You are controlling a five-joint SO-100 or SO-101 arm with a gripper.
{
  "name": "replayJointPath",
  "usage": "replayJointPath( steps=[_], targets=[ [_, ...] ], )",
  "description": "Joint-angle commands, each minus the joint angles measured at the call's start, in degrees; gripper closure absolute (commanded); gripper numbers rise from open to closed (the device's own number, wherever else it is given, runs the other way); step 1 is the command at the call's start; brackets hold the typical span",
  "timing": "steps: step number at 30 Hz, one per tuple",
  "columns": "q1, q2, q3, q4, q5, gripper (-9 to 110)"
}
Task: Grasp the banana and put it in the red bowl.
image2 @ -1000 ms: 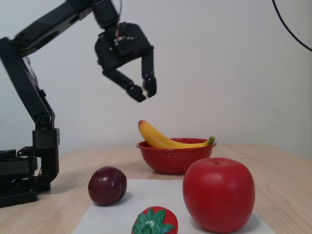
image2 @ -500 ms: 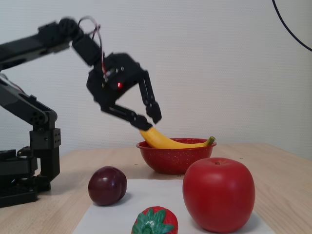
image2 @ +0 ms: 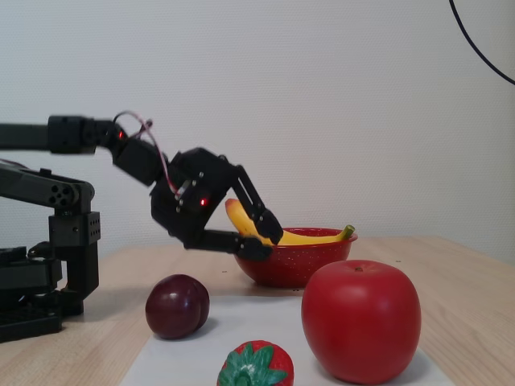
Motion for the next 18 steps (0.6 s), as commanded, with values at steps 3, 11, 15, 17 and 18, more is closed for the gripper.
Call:
replayJointPath(
  steps=[3,11,15,17,18],
  targets=[
    [0.2,6.5,3.7,-8.4,-0.7,101],
    [0.2,14.8,10.7,-1.1,-2.0,101],
    [0.2,18.3,10.8,10.9,-1.6,101],
    [-0.2,18.4,10.8,15.4,-1.4,101],
    [-0.3,18.4,10.8,17.5,-1.5,101]
  ],
)
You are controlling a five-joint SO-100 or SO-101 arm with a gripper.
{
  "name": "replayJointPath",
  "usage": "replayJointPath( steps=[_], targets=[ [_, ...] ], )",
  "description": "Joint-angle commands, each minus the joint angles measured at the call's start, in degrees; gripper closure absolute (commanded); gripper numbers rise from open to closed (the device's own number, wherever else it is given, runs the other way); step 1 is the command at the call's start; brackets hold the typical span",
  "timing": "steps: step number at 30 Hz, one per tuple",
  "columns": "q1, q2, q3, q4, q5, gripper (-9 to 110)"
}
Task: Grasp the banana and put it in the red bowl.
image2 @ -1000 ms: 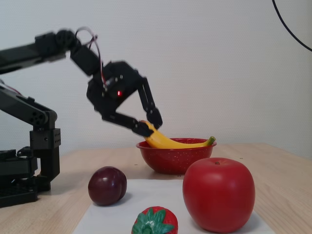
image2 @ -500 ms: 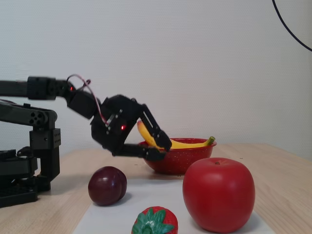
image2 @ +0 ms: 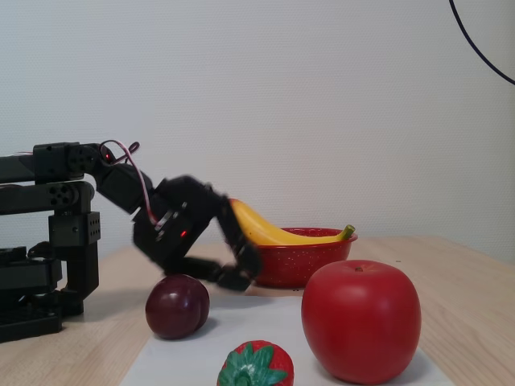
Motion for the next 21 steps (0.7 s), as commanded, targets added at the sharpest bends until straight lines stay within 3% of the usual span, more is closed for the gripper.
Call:
replayJointPath(
  steps=[1,12,21],
  targets=[
    [-0.1,1.6,0.3,4.1,0.1,101],
    [0.9,1.6,0.3,21.1,-0.7,101],
    [3.3,1.5,0.4,20.7,3.7,101]
  ],
)
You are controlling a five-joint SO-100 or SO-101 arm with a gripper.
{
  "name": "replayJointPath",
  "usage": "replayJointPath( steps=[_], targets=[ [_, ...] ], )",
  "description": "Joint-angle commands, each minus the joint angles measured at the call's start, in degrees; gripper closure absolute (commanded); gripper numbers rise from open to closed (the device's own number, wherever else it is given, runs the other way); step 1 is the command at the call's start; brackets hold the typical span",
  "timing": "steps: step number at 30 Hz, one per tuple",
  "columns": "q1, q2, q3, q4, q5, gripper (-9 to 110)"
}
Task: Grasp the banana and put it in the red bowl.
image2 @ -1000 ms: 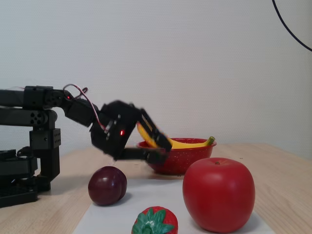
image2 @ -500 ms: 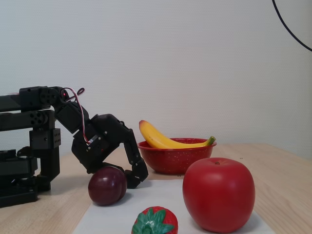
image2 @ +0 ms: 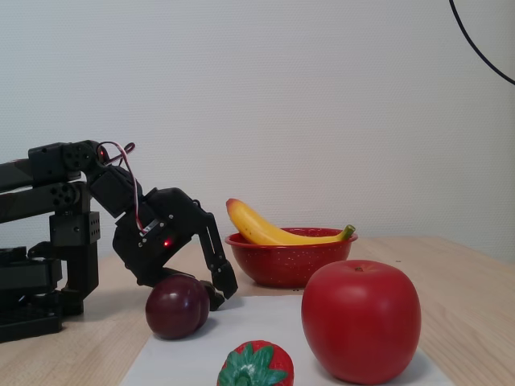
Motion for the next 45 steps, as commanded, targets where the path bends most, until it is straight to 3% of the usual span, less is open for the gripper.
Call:
replayJointPath(
  steps=[1,17,26,37,45],
  targets=[
    [0.7,-0.5,0.4,0.7,0.4,101],
    [0.3,-0.5,0.4,1.3,-0.4,101],
    [-5.6,-0.6,0.4,2.2,-7.9,101],
    [1.8,-0.6,0.3,1.5,-1.3,101],
    [0.0,-0.6,0.3,1.6,-4.0,101]
  ],
)
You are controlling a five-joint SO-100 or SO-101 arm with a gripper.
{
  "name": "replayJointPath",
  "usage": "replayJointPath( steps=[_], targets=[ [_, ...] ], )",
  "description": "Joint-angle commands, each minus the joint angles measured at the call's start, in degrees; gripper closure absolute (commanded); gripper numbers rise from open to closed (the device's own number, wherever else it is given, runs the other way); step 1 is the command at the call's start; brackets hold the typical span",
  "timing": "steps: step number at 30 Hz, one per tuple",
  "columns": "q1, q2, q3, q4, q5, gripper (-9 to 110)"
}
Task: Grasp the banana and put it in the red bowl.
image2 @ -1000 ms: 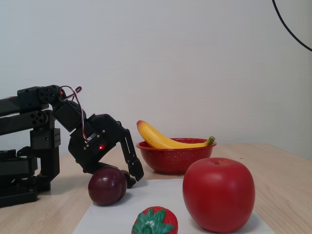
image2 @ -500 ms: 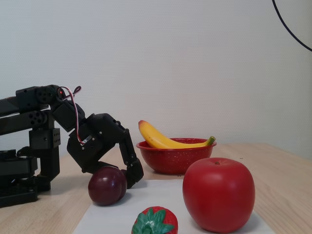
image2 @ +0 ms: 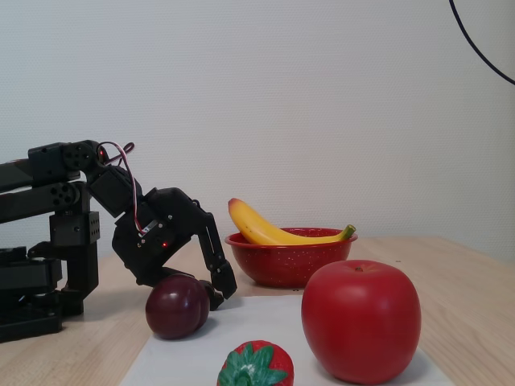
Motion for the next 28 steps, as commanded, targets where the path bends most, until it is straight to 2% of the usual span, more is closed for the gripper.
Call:
replayJointPath(
  steps=[1,11,28],
  targets=[
    [-1.4,-0.7,0.3,0.5,-1.8,101],
    [1.1,-0.7,0.3,0.3,1.6,101],
    [1.1,-0.7,0.3,0.3,1.5,101]
  ],
)
